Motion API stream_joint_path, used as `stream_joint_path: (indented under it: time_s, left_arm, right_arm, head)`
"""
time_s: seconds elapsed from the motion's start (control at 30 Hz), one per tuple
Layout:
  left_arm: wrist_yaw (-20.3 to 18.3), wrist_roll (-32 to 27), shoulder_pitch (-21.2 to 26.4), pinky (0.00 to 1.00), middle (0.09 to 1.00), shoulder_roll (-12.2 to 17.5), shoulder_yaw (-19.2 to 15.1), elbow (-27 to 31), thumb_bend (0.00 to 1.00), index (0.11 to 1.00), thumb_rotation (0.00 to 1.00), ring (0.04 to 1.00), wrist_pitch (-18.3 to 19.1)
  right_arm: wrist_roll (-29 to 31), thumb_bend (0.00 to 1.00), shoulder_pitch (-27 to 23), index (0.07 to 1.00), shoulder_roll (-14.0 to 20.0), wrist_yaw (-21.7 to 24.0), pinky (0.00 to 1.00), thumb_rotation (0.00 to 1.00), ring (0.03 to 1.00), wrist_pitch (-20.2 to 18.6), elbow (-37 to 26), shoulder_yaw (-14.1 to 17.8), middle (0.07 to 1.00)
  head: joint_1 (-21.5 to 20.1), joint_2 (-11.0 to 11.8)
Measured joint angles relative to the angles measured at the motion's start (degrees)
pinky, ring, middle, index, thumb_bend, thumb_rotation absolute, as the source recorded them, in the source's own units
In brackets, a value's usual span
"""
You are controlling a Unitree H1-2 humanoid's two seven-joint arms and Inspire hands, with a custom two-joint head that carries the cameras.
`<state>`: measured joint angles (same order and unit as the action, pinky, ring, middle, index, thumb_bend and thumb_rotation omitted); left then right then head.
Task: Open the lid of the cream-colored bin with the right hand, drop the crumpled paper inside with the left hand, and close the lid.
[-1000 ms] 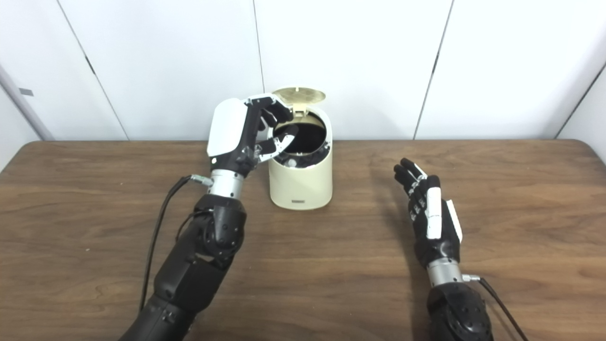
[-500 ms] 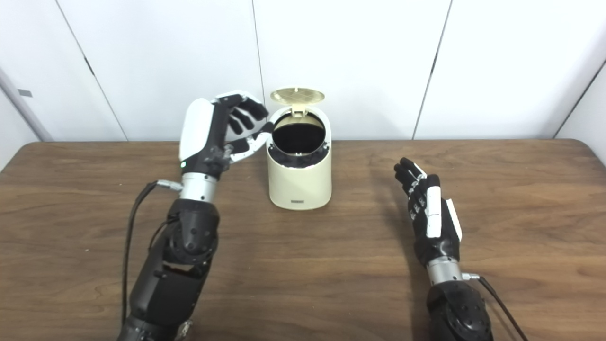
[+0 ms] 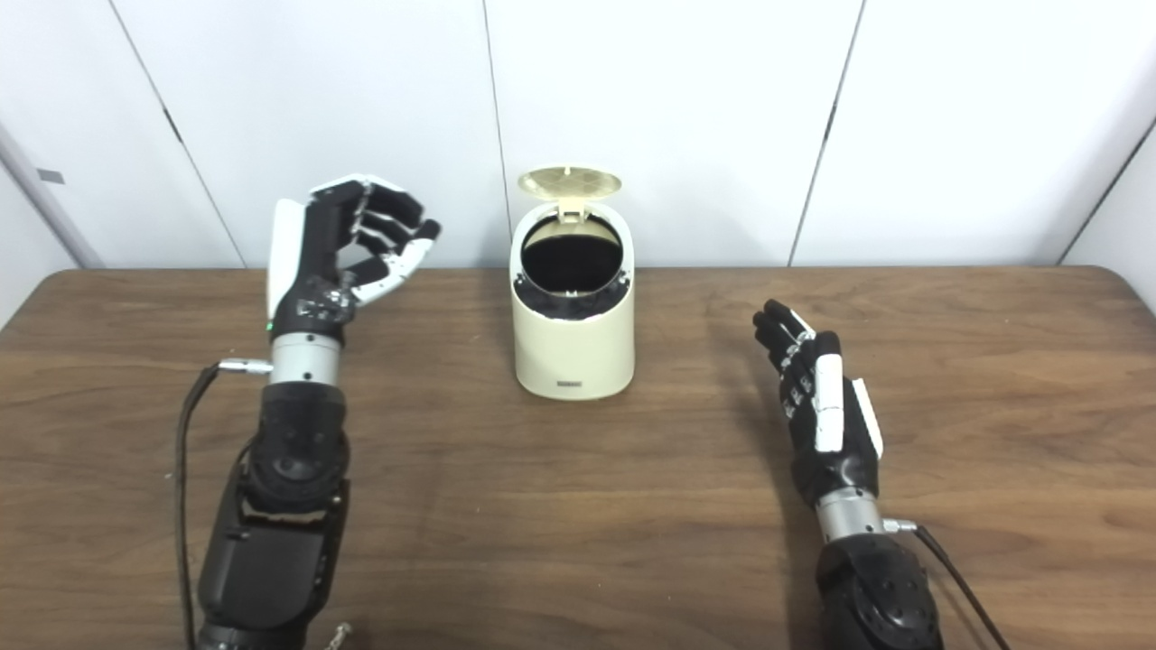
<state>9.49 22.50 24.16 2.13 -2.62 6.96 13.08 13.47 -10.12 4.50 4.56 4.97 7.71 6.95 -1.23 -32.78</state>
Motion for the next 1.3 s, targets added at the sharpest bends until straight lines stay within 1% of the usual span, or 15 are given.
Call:
stream_joint_path:
  time_s: [0.1,0.17,0.27,0.33,0.4,0.53,0.57,0.67,0.73,0.87,0.9,1.0,1.1,1.23,1.3]
  left_arm:
    - [-0.5,-1.7,-0.2,0.33,0.529,-0.5,-1.2,1.1,0.47,0.477,0.00,0.410,3.7]
    - [-0.5,-1.9,-0.5,0.36,0.515,-0.6,-1.3,2.1,0.48,0.474,0.00,0.444,4.9]
    - [-0.6,-2.6,-1.3,0.27,0.516,-0.6,-2.3,3.5,0.50,0.474,0.00,0.444,7.2]
    - [-0.9,-4.6,-2.1,0.38,0.523,-0.5,-3.7,3.9,0.50,0.473,0.00,0.439,8.6]
    - [-1.7,-7.5,-3.3,0.34,0.521,-0.4,-5.6,4.1,0.50,0.479,0.00,0.438,9.2]
    - [-2.8,-12.7,-5.4,0.57,0.501,-0.4,-7.7,4.1,0.50,0.483,0.00,0.481,9.4]
    - [-3.0,-13.9,-5.7,0.61,0.509,-0.5,-8.0,4.1,0.51,0.482,0.00,0.551,9.4]
    - [-3.7,-17.1,-6.4,0.57,0.516,-0.3,-8.6,4.3,0.52,0.483,0.00,0.598,8.5]
    - [-4.8,-19.4,-7.5,0.57,0.634,0.2,-8.9,4.4,0.52,0.494,0.04,0.634,7.4]
    - [-6.4,-23.7,-9.9,0.63,0.703,0.8,-9.7,4.3,0.52,0.497,0.06,0.692,5.7]
    - [-6.8,-25.0,-10.3,0.68,0.744,0.8,-10.0,4.2,0.60,0.642,0.14,0.731,5.4]
    - [-8.2,-28.9,-11.9,0.78,0.809,1.1,-10.9,3.7,0.63,0.781,0.24,0.797,3.1]
    - [-9.7,-32.4,-12.8,0.85,0.859,1.3,-11.4,2.8,0.63,0.851,0.34,0.845,1.6]
    - [-11.9,-34.5,-13.6,0.98,0.964,2.4,-11.1,2.2,0.58,0.977,0.57,0.945,0.8]
    - [-12.9,-34.8,-14.3,0.99,0.991,3.3,-10.5,2.1,0.57,0.994,0.68,0.984,0.3]
  right_arm:
    - [0.0,0.53,0.0,0.829,0.0,0.0,0.99,1.00,0.895,0.0,0.0,0.0,0.847]
    - [0.0,0.54,0.0,0.830,0.1,0.0,0.99,1.00,0.898,0.0,0.0,0.0,0.848]
    - [0.0,0.54,-0.1,0.825,0.1,0.0,0.99,1.00,0.884,0.0,0.0,0.0,0.837]
    - [0.4,0.54,0.0,0.828,0.1,0.1,0.99,1.00,0.882,0.0,0.0,0.1,0.836]
    - [1.0,0.54,0.0,0.832,0.2,0.2,0.99,1.00,0.889,0.0,0.0,0.2,0.839]
    - [1.1,0.54,0.0,0.846,0.8,0.6,1.00,1.00,0.912,0.0,0.3,0.1,0.862]
    - [1.1,0.54,0.0,0.850,0.9,0.9,1.00,1.00,0.916,0.0,0.3,0.1,0.867]
    - [1.1,0.55,0.0,0.841,1.3,1.2,1.00,1.00,0.908,0.0,0.5,0.0,0.856]
    - [1.3,0.54,0.0,0.838,1.4,1.4,1.00,1.00,0.907,0.0,0.5,0.1,0.850]
    - [1.2,0.56,-0.1,0.832,1.5,1.7,0.99,1.00,0.900,0.0,0.5,0.1,0.848]
    - [1.2,0.55,-0.1,0.830,1.5,1.7,1.00,1.00,0.906,0.0,0.6,0.1,0.852]
    - [1.3,0.56,0.0,0.823,1.5,1.8,0.99,1.00,0.899,0.0,0.6,0.3,0.849]
    - [1.2,0.56,-0.1,0.822,1.5,1.8,1.00,1.00,0.902,0.0,0.6,0.3,0.852]
    - [1.3,0.56,0.0,0.831,1.6,1.8,1.00,1.00,0.909,0.0,0.6,0.4,0.858]
    - [1.3,0.56,-0.1,0.830,1.6,1.8,1.00,1.00,0.910,0.0,0.6,0.4,0.858]
  head:
    - [0.6,-0.2]
    - [0.9,-0.2]
    - [1.0,-0.2]
    - [1.1,-0.2]
    - [1.4,-0.2]
    - [1.8,-0.4]
    - [1.8,-0.4]
    - [1.8,-0.4]
    - [1.9,-0.4]
    - [1.9,-0.5]
    - [2.0,-0.6]
    - [2.0,-0.6]
    - [2.0,-0.6]
    - [1.8,-1.0]
    - [1.9,-1.1]
